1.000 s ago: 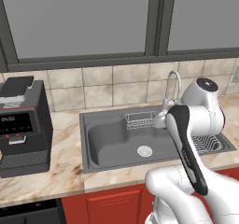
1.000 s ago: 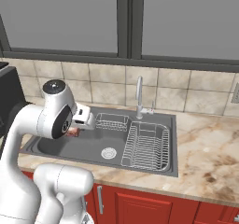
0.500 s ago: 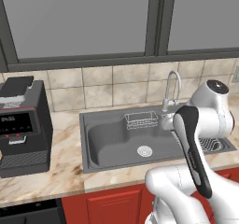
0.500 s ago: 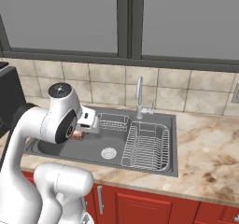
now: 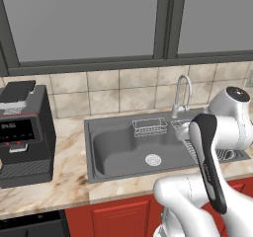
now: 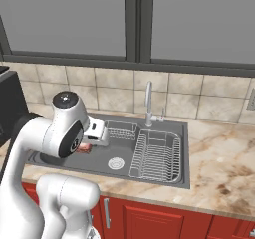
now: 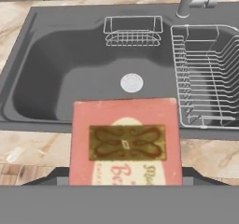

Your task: Pick up the bar soap and dish brush from the sink, and place them back in the cabinet, and close the cabinet doors.

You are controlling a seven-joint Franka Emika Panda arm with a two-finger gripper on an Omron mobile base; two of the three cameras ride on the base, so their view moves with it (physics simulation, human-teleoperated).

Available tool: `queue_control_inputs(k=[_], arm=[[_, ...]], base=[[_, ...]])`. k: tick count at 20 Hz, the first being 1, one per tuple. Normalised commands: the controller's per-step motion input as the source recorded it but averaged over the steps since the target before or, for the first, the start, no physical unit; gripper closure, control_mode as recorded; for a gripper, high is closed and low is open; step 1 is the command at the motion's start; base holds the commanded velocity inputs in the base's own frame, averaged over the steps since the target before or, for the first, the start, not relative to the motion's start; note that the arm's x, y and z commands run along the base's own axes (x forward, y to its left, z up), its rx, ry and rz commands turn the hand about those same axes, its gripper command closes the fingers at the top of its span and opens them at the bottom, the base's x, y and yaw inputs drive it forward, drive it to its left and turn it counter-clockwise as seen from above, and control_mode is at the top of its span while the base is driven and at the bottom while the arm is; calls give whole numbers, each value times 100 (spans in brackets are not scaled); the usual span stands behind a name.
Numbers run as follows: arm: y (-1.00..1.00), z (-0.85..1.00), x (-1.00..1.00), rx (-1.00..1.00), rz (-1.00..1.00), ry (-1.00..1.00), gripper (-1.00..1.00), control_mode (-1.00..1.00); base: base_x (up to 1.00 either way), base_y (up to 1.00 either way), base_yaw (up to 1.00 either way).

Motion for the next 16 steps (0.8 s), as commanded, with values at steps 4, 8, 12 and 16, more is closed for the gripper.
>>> queue_control_inputs(k=[4, 8, 12, 16], arm=[[-5, 0, -26, 0, 0, 0, 100, -100], [0, 0, -10, 0, 0, 0, 100, -100], [0, 4, -6, 0, -1, 0, 100, -100], [0, 4, -9, 0, -1, 0, 100, -100]], base=[[0, 0, 0], [0, 0, 0], [0, 0, 0], [0, 0, 0]])
